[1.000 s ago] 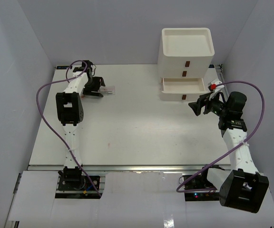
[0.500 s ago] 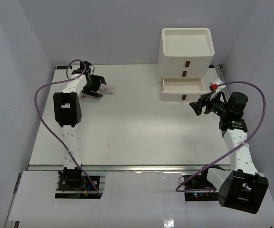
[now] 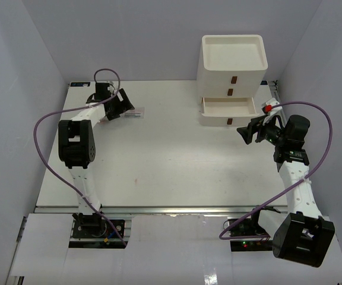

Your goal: Organize the makeup

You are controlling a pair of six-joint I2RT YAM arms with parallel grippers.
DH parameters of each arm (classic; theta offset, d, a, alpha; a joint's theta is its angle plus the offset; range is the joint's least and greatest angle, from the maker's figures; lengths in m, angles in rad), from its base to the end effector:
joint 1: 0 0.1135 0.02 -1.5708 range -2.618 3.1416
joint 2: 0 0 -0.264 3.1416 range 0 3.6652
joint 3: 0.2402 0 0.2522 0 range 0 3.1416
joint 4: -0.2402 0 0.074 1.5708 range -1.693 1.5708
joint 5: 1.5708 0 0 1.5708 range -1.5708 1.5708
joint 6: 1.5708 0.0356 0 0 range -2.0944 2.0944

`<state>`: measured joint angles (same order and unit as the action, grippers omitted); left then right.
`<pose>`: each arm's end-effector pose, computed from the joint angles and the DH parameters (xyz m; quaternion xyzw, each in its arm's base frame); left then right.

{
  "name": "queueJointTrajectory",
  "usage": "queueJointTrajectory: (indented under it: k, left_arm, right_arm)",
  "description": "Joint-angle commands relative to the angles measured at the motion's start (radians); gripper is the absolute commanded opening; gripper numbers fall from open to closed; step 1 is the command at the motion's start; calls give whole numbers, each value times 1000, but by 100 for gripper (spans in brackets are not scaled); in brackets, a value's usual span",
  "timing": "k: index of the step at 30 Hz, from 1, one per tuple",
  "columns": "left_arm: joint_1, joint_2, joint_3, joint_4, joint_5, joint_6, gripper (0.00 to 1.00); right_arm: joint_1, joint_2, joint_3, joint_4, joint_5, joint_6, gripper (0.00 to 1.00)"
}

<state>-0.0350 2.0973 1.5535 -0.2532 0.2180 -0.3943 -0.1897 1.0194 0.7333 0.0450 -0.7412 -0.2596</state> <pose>0.4688 -0.0241 0.1886 -0.1241 0.9131 -0.1783 0.3450 0.2314 -0.0200 0.3029 -0.2489 0.7253 0.1498 0.6241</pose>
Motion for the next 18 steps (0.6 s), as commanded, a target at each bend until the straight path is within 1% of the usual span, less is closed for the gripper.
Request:
queueJointTrajectory:
  k: [1,2,6,11,13,16,18]
  left_arm:
    - [-57,-125,-83,223,37,529,98]
    - [-67,-127,-94,236,56,620,98]
    - [-75,-95,-78,236,136,850,98]
    - [-78,-38,-39,239,129,1074,98]
    - [-77,-18,-30,237,132,1191,98]
    - [-73,28,10,208,155,1273,98]
    - [-65,54,51,166,204,1309,97]
  right_arm:
    - [-5,-18,-10,51,-24,14,80]
    - [-6,-17,-11,53,-24,15,80]
    - [-6,-13,-12,53,-25,16,80]
    - [-12,-12,-14,56,-26,18,80]
    - [-17,-9,-16,58,-27,20,80]
    - [-26,-4,-18,62,-32,27,80]
    - [-30,0,-18,65,-34,29,80]
